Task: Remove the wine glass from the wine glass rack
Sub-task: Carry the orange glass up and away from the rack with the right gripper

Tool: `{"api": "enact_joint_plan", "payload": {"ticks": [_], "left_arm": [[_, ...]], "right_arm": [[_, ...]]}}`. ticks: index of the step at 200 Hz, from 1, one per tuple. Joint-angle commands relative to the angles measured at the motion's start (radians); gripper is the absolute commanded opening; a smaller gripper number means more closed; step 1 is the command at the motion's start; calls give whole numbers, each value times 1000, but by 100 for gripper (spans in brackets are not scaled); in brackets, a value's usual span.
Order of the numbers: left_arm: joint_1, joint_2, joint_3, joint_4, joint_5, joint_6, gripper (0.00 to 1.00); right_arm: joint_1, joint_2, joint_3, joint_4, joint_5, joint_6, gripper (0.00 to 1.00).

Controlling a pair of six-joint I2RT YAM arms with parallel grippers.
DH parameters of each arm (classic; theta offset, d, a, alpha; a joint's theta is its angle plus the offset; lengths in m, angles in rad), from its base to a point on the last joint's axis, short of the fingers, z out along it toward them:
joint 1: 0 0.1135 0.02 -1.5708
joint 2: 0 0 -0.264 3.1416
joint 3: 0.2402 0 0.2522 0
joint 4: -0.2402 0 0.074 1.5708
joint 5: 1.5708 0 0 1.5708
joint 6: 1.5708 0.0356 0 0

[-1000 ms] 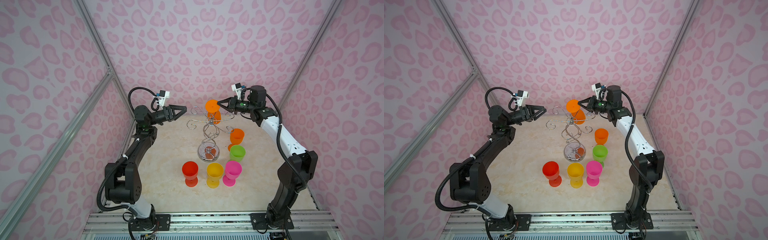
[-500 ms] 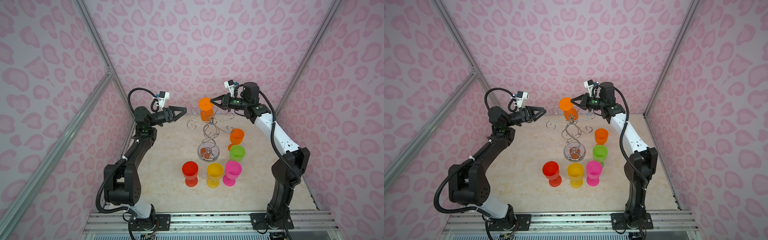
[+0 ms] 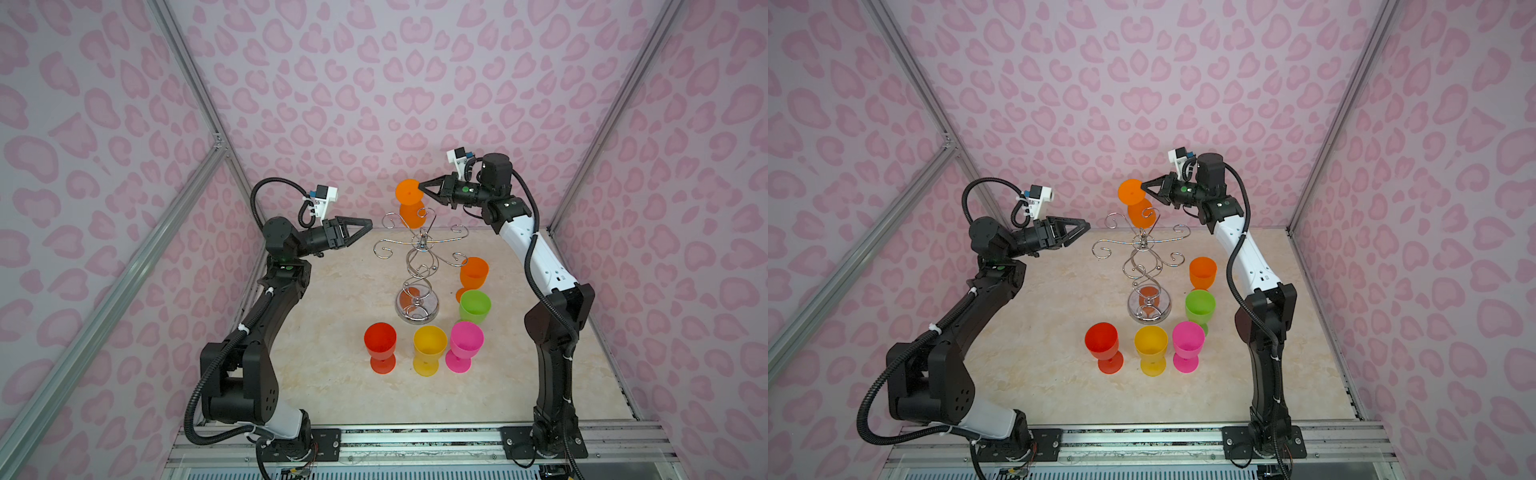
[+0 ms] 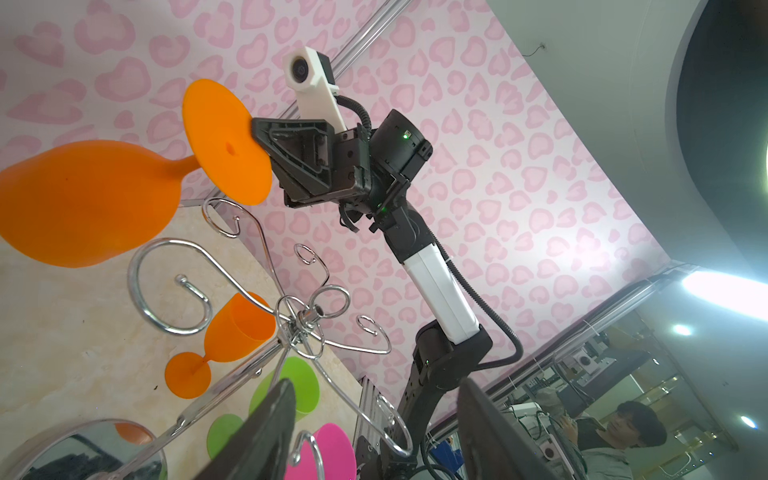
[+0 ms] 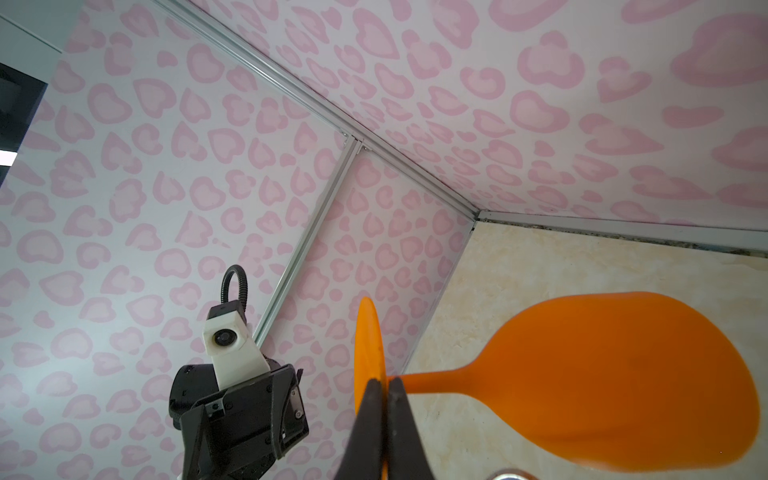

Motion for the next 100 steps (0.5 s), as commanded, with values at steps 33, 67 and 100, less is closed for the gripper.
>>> {"api": "enact_joint_plan", "payload": {"ticks": [33, 67, 100], "left_arm": [[11, -82, -14, -101, 8, 125, 67], [36, -111, -18, -154, -28, 155, 68], [44, -127, -12, -211, -79, 194, 68]], "right_arm": [[-64, 63, 114, 135, -9, 115, 0], [-135, -83, -80, 288, 6, 142, 0], [-213, -300, -383, 600, 2, 253, 0]]}}
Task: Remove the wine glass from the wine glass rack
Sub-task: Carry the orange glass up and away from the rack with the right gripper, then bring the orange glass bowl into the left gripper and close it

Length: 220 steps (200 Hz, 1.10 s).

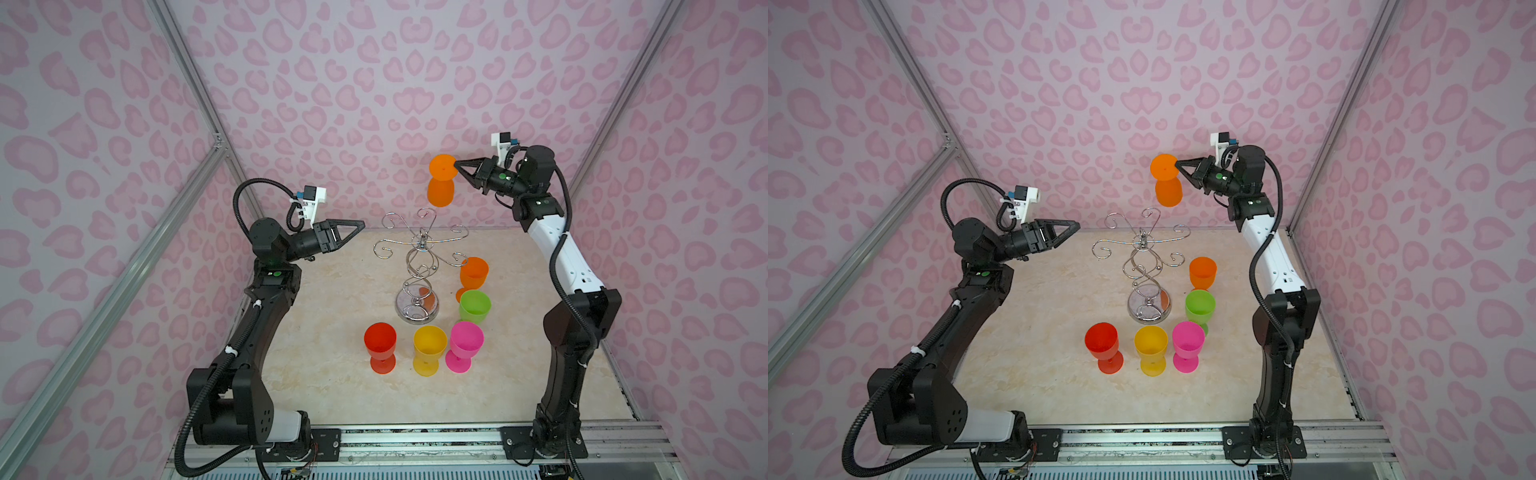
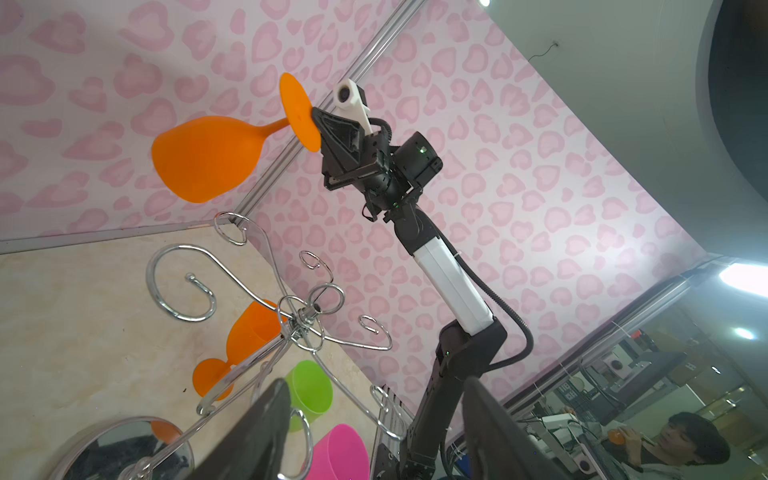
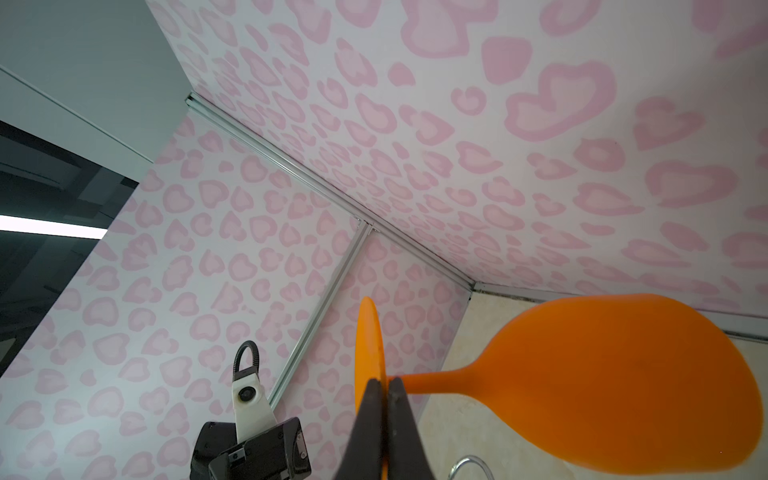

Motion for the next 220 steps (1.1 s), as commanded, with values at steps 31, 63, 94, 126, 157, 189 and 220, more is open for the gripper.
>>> {"api": "enact_joint_plan", "payload": {"ticks": [31, 63, 94, 126, 157, 189, 220], "left_arm": [[4, -12, 22, -48, -92, 59, 68], [1, -9, 44, -5, -137, 46, 68], [-16, 1, 78, 72, -148, 20, 68], [-60, 27, 130, 123, -133, 12, 69], [-95, 57, 171, 193, -120, -11, 69], [-105, 106, 204, 314, -121, -91, 69], [-119, 160, 236, 440, -126, -184, 69]], "right_arm": [[-69, -285, -361, 485, -25, 141, 0], [-74, -444, -538, 621, -16, 185, 0], [-70, -492, -696, 1026, 24, 470, 0], [-33, -437, -723, 1454, 88, 810, 0], [50, -457, -747, 1480, 68, 799, 0], [148, -477, -775, 1484, 64, 766, 0], [231, -473, -797, 1485, 74, 735, 0]]}}
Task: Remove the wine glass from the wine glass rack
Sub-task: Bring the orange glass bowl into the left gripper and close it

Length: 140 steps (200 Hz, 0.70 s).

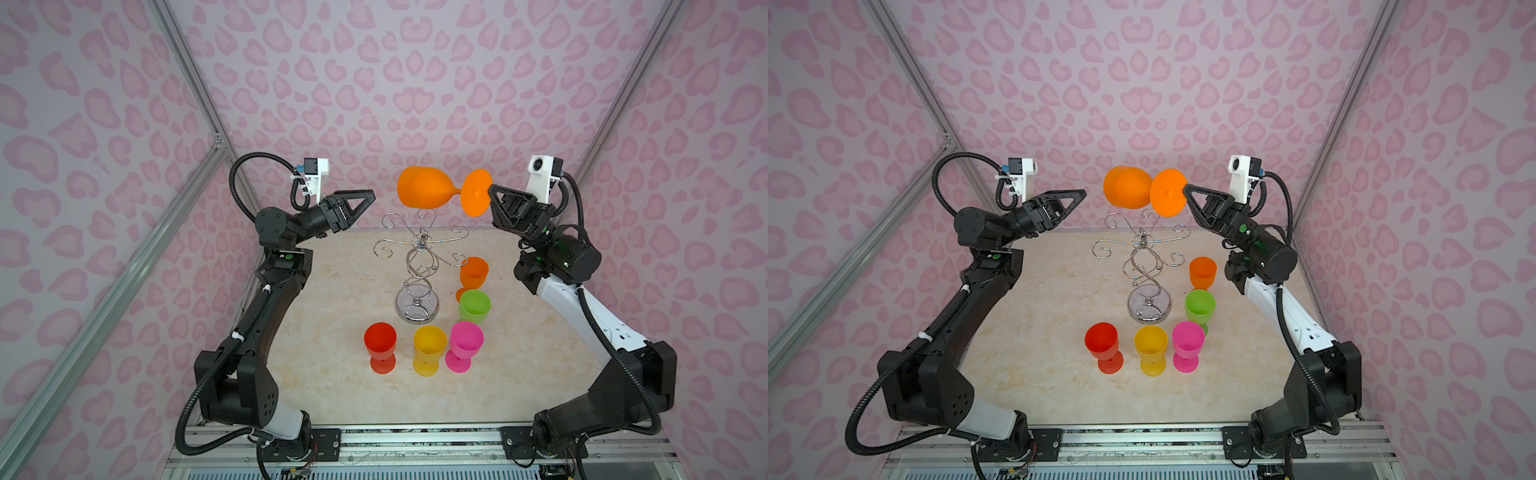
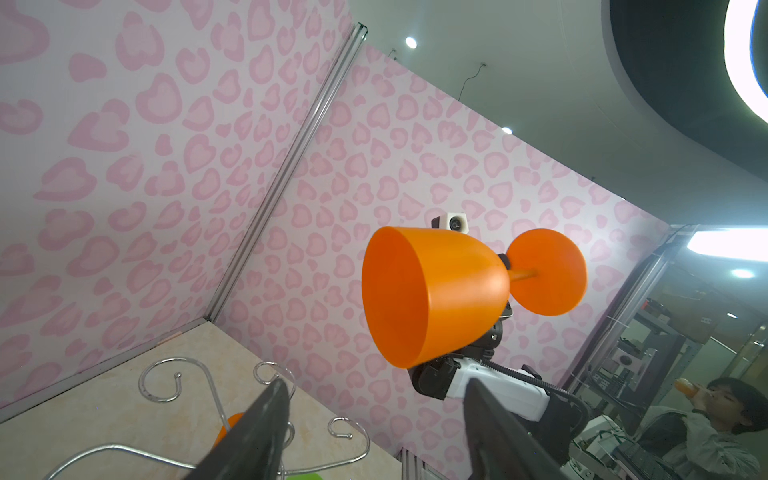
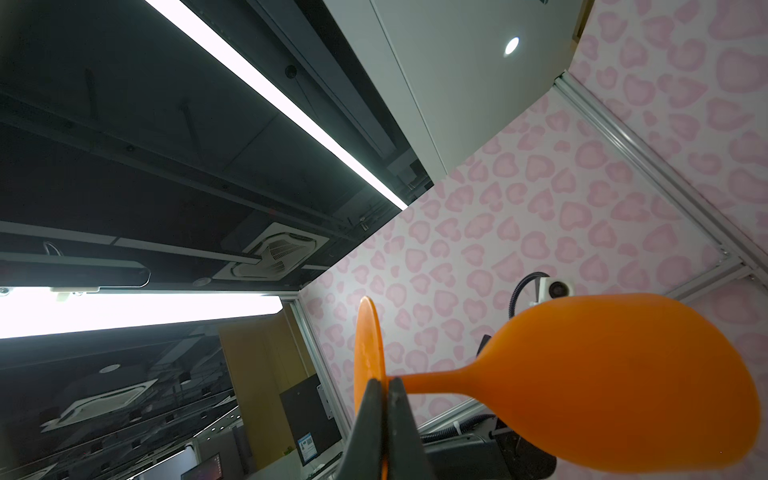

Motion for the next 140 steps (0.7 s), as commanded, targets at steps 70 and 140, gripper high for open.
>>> {"api": "enact_joint_plan", "payload": {"ticks": [70, 140], "left_arm": [[-23, 115, 52, 458, 2, -337, 68], [-52, 112, 49, 537, 45, -406, 64]], "right_arm": [[64, 46, 6, 43, 25, -32, 0], [70, 98, 57, 44, 32, -16, 0]]}}
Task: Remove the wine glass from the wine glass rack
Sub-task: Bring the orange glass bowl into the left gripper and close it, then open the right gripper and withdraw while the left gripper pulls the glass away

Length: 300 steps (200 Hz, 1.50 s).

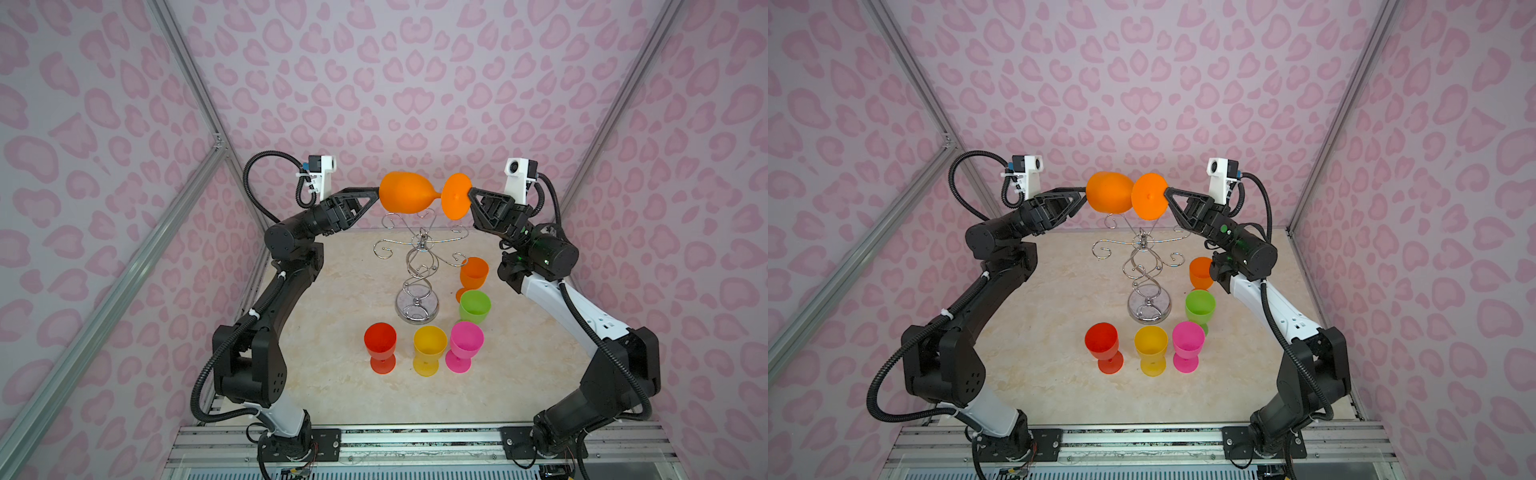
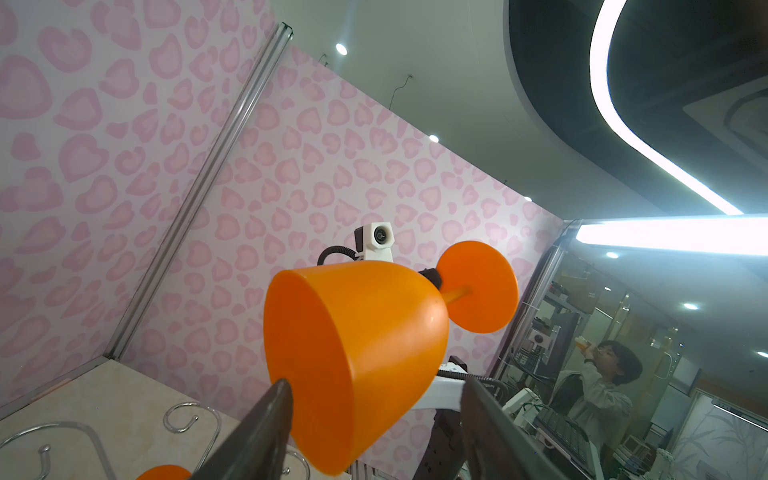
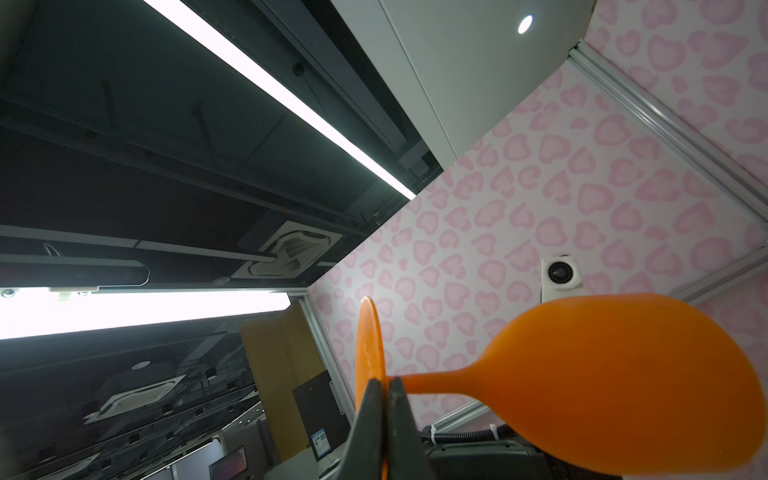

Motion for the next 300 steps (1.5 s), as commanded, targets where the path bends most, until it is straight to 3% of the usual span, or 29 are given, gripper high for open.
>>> {"api": "enact_joint_plan", "payload": {"ticks": [1, 63, 95, 112, 155, 176, 236, 260, 279, 300], "left_arm": [[-10, -4, 9, 64, 29, -23, 64], [-25, -20, -7, 60, 45, -11, 50], [-26, -19, -8, 69, 41, -19, 37], [-26, -20, -11, 72, 37, -20, 25], [-27, -26, -13, 80, 34, -30, 13], [-27, -31, -11, 93, 22, -46, 6], [-28, -107, 2, 69, 43, -41, 3], [-14, -177, -2, -18, 60, 40, 2], [28, -258, -35, -184, 44, 165, 2], [82, -379, -64, -541, 19, 437, 2]], "right_arm": [[1, 18, 13, 35, 8, 9, 0], [-2, 40, 36, 34, 8, 23, 0], [-11, 40, 26, 35, 7, 25, 0], [-17, 39, 13, 35, 11, 24, 0], [-36, 40, -15, 34, 19, 32, 0], [-45, 36, -21, 35, 15, 30, 8], [-138, 3, -77, 33, 13, 43, 35], [-202, -40, -131, 28, 6, 40, 39], [-262, -94, -192, -12, -11, 15, 40], [-326, -178, -264, -138, -52, -79, 40]]}}
